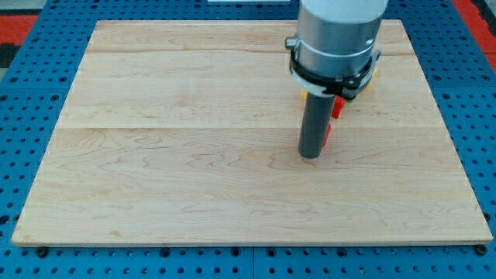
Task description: Move your arm to the center right side of the board
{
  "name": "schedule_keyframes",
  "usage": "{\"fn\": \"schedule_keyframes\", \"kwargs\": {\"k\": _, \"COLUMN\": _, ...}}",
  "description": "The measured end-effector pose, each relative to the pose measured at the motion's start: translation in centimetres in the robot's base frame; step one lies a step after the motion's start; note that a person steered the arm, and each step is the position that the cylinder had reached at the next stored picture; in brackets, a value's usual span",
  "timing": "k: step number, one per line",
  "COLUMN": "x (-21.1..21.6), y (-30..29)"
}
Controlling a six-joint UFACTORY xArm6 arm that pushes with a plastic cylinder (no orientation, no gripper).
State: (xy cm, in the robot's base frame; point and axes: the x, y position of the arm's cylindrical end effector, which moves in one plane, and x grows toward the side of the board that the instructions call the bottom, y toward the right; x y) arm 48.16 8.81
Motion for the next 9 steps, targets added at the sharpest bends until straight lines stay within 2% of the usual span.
{"fn": "schedule_keyframes", "kwargs": {"k": 2, "x": -4.2, "y": 0.6}}
{"fn": "schedule_keyframes", "kwargs": {"k": 4, "x": -1.9, "y": -4.3}}
{"fn": "schedule_keyframes", "kwargs": {"k": 5, "x": -1.9, "y": -0.4}}
{"fn": "schedule_keyframes", "kwargs": {"k": 6, "x": -1.9, "y": 6.4}}
{"fn": "schedule_keyframes", "kwargs": {"k": 8, "x": -1.4, "y": 10.3}}
{"fn": "schedule_keyframes", "kwargs": {"k": 9, "x": -2.9, "y": 11.8}}
